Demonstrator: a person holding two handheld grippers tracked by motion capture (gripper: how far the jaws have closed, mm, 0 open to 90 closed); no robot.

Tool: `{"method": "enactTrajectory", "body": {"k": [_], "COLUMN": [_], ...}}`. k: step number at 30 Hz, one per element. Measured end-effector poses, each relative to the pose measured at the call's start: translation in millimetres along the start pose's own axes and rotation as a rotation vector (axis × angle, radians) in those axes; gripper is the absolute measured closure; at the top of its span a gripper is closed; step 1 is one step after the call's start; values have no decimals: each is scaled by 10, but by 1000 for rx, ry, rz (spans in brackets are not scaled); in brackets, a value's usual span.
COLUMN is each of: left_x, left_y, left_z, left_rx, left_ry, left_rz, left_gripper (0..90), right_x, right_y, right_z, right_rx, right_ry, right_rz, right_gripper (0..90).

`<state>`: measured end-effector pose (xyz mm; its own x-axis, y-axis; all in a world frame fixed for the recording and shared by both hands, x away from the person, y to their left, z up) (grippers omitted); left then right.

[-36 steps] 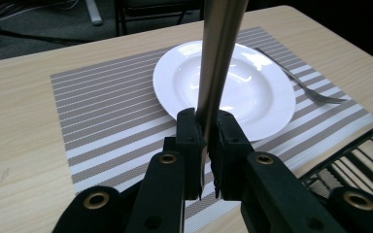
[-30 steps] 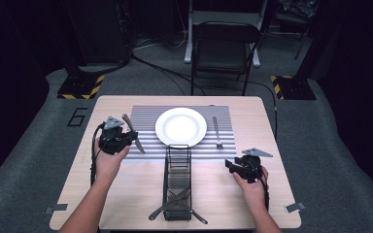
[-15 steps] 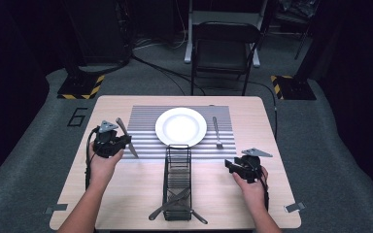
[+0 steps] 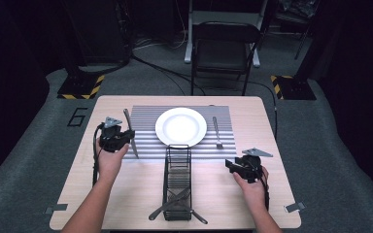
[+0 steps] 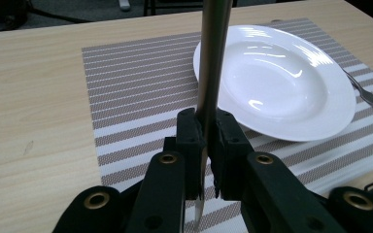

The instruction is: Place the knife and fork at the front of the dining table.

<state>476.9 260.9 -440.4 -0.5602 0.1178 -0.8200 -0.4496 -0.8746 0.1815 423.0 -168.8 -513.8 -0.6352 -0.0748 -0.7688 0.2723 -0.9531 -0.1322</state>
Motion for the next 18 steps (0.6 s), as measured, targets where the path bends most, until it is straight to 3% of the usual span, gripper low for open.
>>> {"method": "enactTrajectory", "body": {"k": [15, 18], "left_x": [-39, -32], "left_y": [-74, -119], "left_z": [-341, -421], "left_rx": [-27, -33], "left_ry": [50, 67], "left_rz": [35, 71], "left_gripper": [828, 829], "right_x": [4, 2], "right_y": [22, 38], "right_z": [-1, -1], "right_rx": [-2, -1], "right_ry": [-3, 2], "right_rz": [-14, -15], "right_gripper": [513, 514]}}
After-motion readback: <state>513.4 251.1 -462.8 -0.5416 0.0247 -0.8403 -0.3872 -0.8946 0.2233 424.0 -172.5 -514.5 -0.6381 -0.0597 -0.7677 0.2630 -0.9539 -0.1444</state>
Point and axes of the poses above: each handheld gripper's, and its own axes: z roughly backward along the jaws, x roughly out of its underside, y roughly to its right, the point moved 3 cm from there along -z, roughly forward along the jaws, and after that the axes turned 7 degrees about x, right-handed, at the moved point
